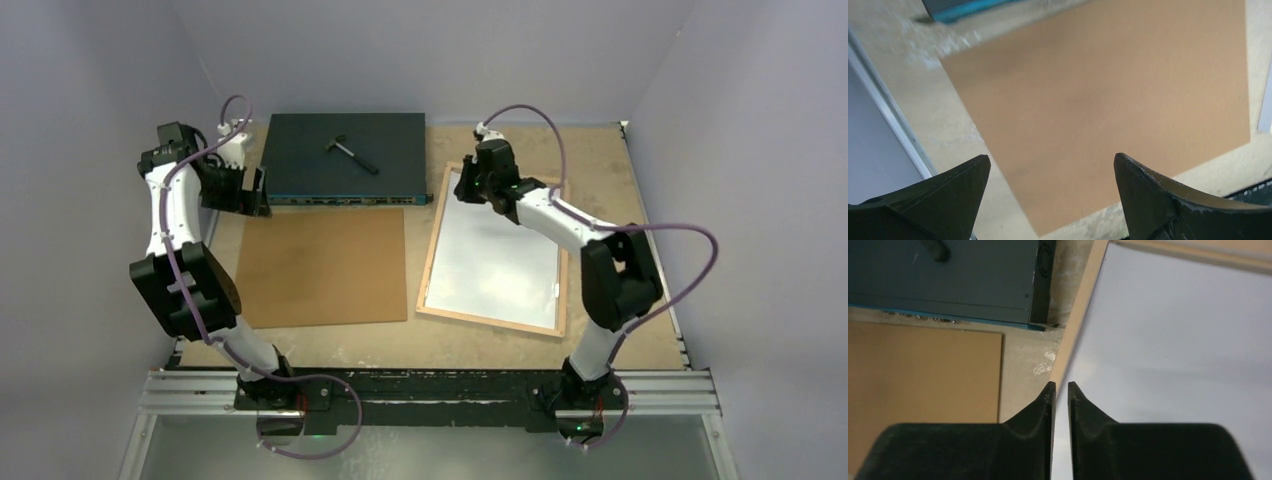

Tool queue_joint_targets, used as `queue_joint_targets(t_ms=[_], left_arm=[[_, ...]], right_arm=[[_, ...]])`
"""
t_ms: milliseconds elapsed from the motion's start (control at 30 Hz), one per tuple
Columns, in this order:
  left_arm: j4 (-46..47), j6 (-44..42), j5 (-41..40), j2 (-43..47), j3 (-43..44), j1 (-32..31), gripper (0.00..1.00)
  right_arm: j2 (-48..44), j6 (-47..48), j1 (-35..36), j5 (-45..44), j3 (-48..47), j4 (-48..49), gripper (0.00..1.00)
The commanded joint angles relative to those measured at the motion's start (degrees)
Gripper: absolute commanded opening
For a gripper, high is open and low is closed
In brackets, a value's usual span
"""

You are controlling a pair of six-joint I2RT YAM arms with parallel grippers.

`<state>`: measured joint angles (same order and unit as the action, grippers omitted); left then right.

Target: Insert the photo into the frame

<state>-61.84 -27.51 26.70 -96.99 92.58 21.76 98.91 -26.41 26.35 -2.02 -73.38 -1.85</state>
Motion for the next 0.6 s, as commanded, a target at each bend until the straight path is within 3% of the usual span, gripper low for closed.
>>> queue_joint_targets(t_ms=[0, 67, 200, 267, 567], left_arm=[[-2.7, -7.0, -1.0, 1.2, -4.4, 3.8, 0.91], [-2.9, -8.8, -1.3, 0.4, -5.3, 7.0, 0.88], [-2.5, -12.7, -3.4, -3.2, -6.6, 11.7, 0.79], [-1.0, -13.8, -5.4, -4.4, -7.9, 13.4, 0.73], [16.0, -15.7, -16.6, -1.3, -21.1, 15.2, 0.64]], right_arm=[[4.0, 0.5, 5.6, -1.1, -5.3, 1.6, 0.17], [6.0, 1.3, 8.9, -2.0, -7.2, 1.0, 0.38], [8.3, -0.2, 14.6, -1.1, -7.4, 1.6, 0.94], [10.5, -1.2, 16.3, 0.3, -8.4, 1.1, 0.99], [16.6, -5.5, 19.5, -0.1, -10.3, -4.5, 0.99]])
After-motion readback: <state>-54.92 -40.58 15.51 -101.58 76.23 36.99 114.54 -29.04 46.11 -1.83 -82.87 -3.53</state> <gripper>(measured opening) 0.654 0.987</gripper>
